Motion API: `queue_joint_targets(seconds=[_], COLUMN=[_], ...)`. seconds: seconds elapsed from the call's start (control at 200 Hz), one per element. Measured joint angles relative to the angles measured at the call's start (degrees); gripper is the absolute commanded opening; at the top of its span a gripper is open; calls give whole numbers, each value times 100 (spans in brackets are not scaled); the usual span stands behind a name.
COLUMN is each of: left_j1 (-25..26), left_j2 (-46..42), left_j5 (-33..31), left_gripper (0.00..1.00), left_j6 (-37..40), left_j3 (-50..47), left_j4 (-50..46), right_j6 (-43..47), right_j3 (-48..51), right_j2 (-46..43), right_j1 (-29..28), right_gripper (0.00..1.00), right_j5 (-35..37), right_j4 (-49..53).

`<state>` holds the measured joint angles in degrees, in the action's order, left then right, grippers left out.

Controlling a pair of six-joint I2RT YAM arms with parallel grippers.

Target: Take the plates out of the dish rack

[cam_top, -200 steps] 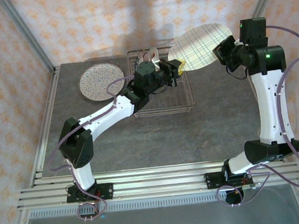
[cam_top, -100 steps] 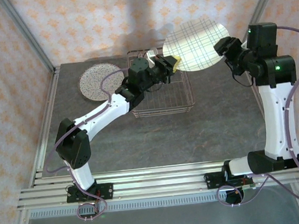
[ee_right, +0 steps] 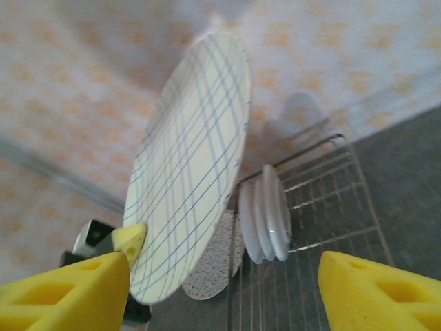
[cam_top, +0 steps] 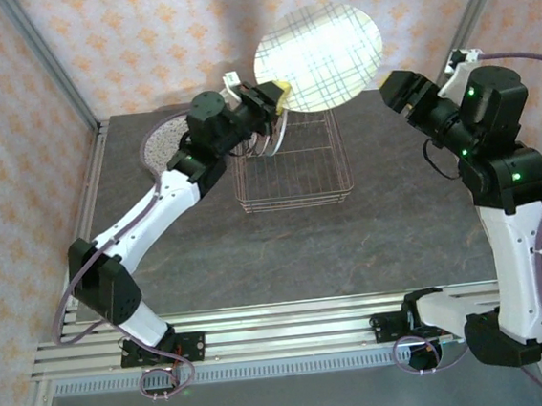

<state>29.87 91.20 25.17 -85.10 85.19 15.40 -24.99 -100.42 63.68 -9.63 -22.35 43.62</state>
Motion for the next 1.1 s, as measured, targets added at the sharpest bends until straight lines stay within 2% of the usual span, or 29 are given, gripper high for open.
queue_joint_targets(seconds=[0.31,0.535,0.811,1.101], left_j1=[-1161,-2103,-3060,-3453], left_j2=[-776,-1314,-1873,-1878], left_j5=[42,42,-72,-487], left_gripper=[0,0,0,0], left_j6=[214,402,605,852], left_j3=[-699,-1462,-2693,-3757], left_j4=[-413,-625,-741,-673], right_j6=[1788,2771,3379,3416], right_j3=[409,575,564,564], right_j2=[-20,179,796,1073], right_j1=[-1467,-2323,-3047,-3202], right_gripper=[75,79,81,82], right_j5=[4,4,118,136], right_j4=[-715,-984,-1025,-1029])
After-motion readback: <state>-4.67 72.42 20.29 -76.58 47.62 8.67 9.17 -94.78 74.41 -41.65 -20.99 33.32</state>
